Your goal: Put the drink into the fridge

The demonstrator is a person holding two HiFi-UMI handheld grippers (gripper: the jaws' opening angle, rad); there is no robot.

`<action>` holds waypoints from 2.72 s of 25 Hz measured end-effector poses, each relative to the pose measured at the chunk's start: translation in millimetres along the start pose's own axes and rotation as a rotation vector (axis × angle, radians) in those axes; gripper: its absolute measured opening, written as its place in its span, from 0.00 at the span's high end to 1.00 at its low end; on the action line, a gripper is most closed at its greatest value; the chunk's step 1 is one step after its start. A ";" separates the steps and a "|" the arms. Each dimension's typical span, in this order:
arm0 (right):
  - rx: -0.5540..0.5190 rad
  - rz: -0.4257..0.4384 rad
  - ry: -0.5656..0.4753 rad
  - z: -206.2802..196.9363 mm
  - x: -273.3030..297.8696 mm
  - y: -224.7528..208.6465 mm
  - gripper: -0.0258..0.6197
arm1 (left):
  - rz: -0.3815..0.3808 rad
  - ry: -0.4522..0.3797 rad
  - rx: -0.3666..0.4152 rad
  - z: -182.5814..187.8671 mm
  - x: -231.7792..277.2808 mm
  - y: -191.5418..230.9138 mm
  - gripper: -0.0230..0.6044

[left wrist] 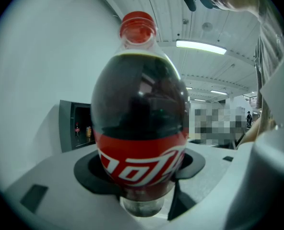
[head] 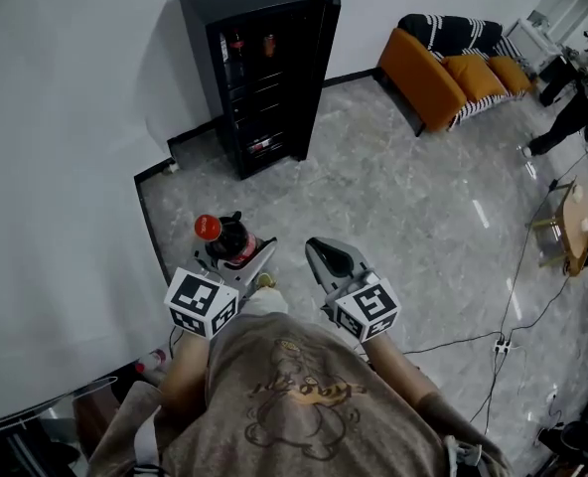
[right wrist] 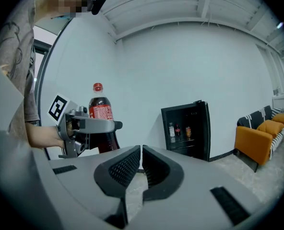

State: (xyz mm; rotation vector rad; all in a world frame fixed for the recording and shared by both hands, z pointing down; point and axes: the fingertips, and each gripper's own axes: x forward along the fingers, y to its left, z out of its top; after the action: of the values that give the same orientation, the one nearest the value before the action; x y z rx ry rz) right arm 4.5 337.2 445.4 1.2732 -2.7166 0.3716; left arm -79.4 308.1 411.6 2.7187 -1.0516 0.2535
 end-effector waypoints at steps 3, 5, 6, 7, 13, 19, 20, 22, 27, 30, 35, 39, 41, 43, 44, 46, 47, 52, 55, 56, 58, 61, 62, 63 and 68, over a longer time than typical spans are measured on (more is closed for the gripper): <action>0.010 -0.020 -0.003 13.1 27.2 -16.0 0.92 | -0.017 0.004 0.002 11.9 15.4 26.9 0.47; 0.017 -0.034 -0.006 20.2 42.1 -25.6 0.92 | -0.031 0.010 0.006 18.7 25.6 41.6 0.46; 0.022 -0.042 -0.007 22.1 48.6 -30.1 0.92 | -0.039 0.013 0.007 20.5 30.5 48.0 0.47; 0.027 -0.052 -0.008 23.3 54.6 -34.4 0.92 | -0.047 0.016 0.009 21.6 35.3 53.8 0.47; 0.047 -0.103 -0.020 34.2 83.7 -56.5 0.92 | -0.103 0.021 0.030 33.1 59.9 83.1 0.47; 0.046 -0.138 -0.015 43.4 106.2 -79.9 0.92 | -0.135 0.031 0.035 38.5 84.8 110.6 0.46; 0.048 -0.142 -0.012 44.5 109.3 -83.5 0.92 | -0.137 0.034 0.033 38.5 88.4 114.6 0.47; 0.052 -0.146 -0.006 45.7 114.2 -88.5 0.92 | -0.139 0.040 0.028 38.1 94.4 120.3 0.46; 0.050 -0.146 -0.005 51.2 131.0 -101.6 0.92 | -0.149 0.041 0.019 40.6 110.1 131.0 0.46; 0.052 -0.142 -0.005 54.3 142.4 -114.4 0.92 | -0.149 0.044 0.016 42.6 125.0 138.7 0.47; 0.050 -0.129 0.003 59.3 162.5 -142.1 0.92 | -0.142 0.042 0.014 49.0 155.0 154.5 0.46; 0.046 -0.115 0.003 70.5 180.0 -168.3 0.92 | -0.144 0.036 0.018 60.2 181.1 165.6 0.47; 0.048 -0.105 0.004 75.8 189.8 -182.4 0.92 | -0.145 0.037 0.015 64.3 195.5 172.7 0.47; 0.049 -0.096 0.006 80.2 199.9 -197.5 0.92 | -0.141 0.039 0.013 68.1 210.5 180.6 0.47; 0.049 -0.091 0.007 82.7 204.8 -205.0 0.92 | -0.137 0.039 0.013 70.3 217.6 184.4 0.46; 0.047 -0.081 0.007 88.6 213.7 -219.8 0.92 | -0.127 0.040 0.012 75.2 231.1 190.9 0.47; 0.045 -0.074 0.008 91.4 217.8 -227.1 0.92 | -0.121 0.041 0.011 77.3 238.0 193.9 0.47; 0.037 -0.036 0.011 101.8 237.5 -263.7 0.92 | -0.103 0.041 -0.019 85.0 275.9 207.8 0.47; 0.036 -0.020 0.012 109.4 245.1 -286.6 0.92 | -0.094 0.031 -0.020 91.0 297.4 211.5 0.47; 0.034 -0.015 0.013 111.2 247.5 -295.3 0.92 | -0.088 0.027 -0.018 93.5 304.7 213.0 0.46; 0.038 -0.006 0.016 114.3 252.9 -313.0 0.92 | -0.068 0.017 -0.020 98.6 318.5 217.2 0.46; 0.041 0.014 0.019 118.5 262.5 -334.0 0.92 | -0.037 0.005 -0.026 104.7 335.2 225.1 0.47; 0.037 0.024 0.020 119.9 265.8 -339.4 0.92 | -0.028 0.003 -0.024 106.6 340.2 227.6 0.47; 0.032 0.033 0.022 121.4 269.2 -344.5 0.92 | -0.020 0.001 -0.021 108.6 345.0 230.1 0.47; 0.047 0.091 0.024 126.8 289.2 -358.3 0.92 | 0.008 0.016 -0.009 113.1 360.9 244.5 0.47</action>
State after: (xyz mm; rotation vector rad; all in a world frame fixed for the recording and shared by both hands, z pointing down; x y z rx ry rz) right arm 94.6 -131.8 444.9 1.1506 -2.7681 0.4603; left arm 27.3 -129.3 421.6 2.7002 -1.0567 0.2700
